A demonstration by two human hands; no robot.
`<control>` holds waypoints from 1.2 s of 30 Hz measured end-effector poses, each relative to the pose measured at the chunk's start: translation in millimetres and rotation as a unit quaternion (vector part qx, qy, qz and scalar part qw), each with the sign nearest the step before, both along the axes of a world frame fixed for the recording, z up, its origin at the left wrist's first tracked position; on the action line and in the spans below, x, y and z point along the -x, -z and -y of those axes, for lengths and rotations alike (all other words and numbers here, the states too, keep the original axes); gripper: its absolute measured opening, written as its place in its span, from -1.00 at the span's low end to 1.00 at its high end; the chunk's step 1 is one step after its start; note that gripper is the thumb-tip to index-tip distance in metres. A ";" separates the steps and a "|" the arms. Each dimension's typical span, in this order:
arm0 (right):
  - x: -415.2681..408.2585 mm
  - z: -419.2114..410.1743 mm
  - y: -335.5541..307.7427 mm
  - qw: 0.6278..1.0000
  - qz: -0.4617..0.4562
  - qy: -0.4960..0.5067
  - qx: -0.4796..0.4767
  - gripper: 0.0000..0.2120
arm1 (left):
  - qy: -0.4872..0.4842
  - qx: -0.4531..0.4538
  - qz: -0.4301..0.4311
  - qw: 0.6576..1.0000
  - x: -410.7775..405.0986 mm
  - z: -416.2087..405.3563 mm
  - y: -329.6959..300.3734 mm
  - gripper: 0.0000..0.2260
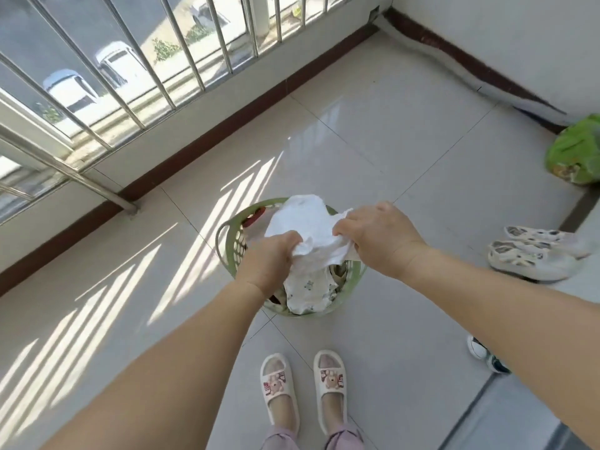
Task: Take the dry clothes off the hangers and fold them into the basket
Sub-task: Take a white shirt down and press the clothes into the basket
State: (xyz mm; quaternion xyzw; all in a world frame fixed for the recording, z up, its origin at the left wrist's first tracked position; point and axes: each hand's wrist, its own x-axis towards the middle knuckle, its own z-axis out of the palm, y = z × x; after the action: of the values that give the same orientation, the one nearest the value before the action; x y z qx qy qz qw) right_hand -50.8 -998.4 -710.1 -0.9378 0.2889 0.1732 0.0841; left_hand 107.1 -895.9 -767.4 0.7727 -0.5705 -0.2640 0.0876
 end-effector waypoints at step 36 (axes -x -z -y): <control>-53.5 -5.9 408.5 0.963 -0.169 0.058 -0.203 -0.28 | 0.112 -0.240 0.084 0.961 -14.1 10.3 374.3 -0.36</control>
State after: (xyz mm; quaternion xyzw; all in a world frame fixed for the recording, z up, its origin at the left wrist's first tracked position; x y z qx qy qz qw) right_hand 2.7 -992.5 -1118.6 -0.8398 0.3112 0.3793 0.2326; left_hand 121.2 -906.2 -1141.7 0.7218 -0.5783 -0.3354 -0.1792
